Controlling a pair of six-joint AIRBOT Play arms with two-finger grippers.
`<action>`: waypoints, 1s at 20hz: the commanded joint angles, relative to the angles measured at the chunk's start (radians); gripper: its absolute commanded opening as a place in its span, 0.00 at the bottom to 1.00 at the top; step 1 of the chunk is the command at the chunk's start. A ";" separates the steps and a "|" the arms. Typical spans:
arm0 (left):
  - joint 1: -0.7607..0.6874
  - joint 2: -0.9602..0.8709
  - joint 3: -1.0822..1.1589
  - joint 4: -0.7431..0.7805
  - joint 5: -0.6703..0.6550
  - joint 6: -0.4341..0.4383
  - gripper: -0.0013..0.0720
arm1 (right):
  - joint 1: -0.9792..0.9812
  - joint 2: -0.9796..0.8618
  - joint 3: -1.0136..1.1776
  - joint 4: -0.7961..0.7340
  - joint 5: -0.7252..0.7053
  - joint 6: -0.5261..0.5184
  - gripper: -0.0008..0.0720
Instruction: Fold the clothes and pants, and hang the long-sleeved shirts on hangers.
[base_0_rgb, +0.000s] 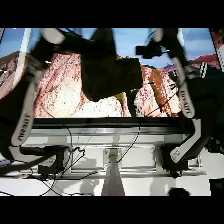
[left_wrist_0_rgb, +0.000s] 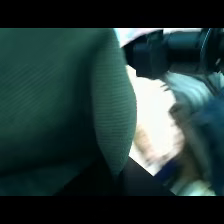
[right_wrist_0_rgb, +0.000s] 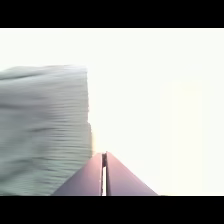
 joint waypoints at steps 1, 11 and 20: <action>-0.190 -0.096 0.001 -0.108 0.365 0.001 0.11 | -0.167 0.062 -0.001 -0.017 0.092 -0.013 0.05; -0.129 -0.117 0.001 0.177 0.302 0.053 0.77 | -0.360 0.063 -0.144 0.580 0.218 -0.675 0.05; -0.025 -0.117 0.001 0.439 -0.090 0.053 0.04 | -0.202 0.012 -0.428 0.713 -0.120 -0.498 1.00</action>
